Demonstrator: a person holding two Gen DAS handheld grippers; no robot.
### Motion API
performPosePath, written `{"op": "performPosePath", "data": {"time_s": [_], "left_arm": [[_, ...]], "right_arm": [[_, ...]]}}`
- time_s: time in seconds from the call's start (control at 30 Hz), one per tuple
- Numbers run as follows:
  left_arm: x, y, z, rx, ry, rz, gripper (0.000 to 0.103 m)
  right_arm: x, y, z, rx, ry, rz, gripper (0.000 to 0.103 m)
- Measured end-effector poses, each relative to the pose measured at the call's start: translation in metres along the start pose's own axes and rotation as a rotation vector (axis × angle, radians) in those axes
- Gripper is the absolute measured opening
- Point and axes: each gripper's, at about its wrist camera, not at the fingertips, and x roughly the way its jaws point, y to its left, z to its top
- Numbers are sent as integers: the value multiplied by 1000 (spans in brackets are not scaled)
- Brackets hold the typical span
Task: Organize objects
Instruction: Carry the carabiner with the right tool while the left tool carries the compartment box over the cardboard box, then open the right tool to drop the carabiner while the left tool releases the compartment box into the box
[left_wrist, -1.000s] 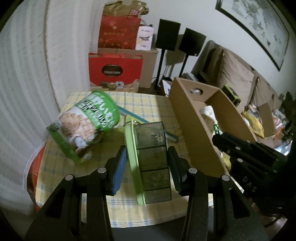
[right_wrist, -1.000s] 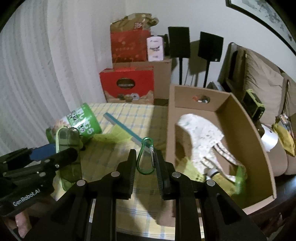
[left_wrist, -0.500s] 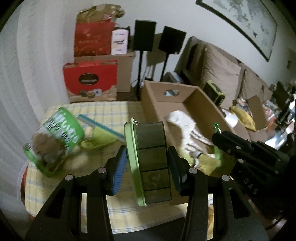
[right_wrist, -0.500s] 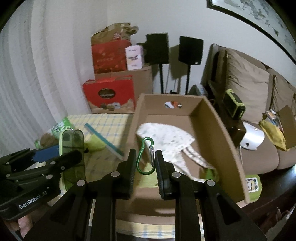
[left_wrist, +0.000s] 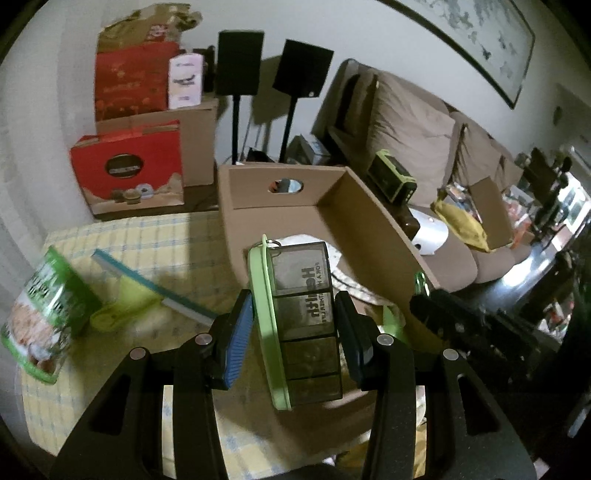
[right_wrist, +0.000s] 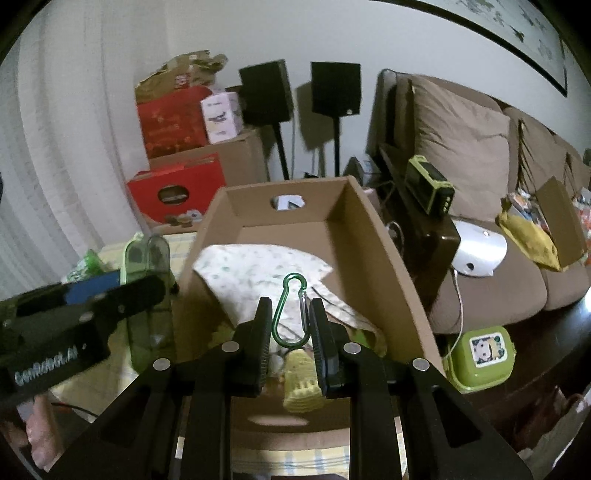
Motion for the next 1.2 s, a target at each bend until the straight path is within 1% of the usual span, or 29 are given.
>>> {"op": "performPosePath", "data": {"time_s": [0.2,0.33,0.47,0.67,0.83,0.9,1.0,1.07,1.1,1.13,1.2], "left_arm": [[37,-14,21,23,45,2,42],[62,-22,30,41,76,23,42],[85,-25,33,53,108,31,42],[118,-20,38,67,155,64,42],[143,-20,34,98,206,97,42],[151,-19,32,93,242,91,42],[151,-17,33,85,249,78,43],[148,-16,33,80,240,69,54],[147,-15,32,70,239,62,56],[144,-13,32,57,238,56,63],[139,-10,32,39,235,42,64]], "right_arm": [[14,-15,0,22,27,0,20],[30,-22,3,34,58,4,20],[50,-27,2,45,104,13,20],[73,-32,0,59,161,11,20],[89,-35,-2,67,210,3,20],[93,-36,-2,66,229,-1,20],[100,-36,-4,67,251,-4,20],[104,-36,-5,69,259,-6,21],[105,-36,-5,70,262,-4,21],[105,-36,-6,72,263,-1,22],[106,-36,-7,74,264,-3,22]]}}
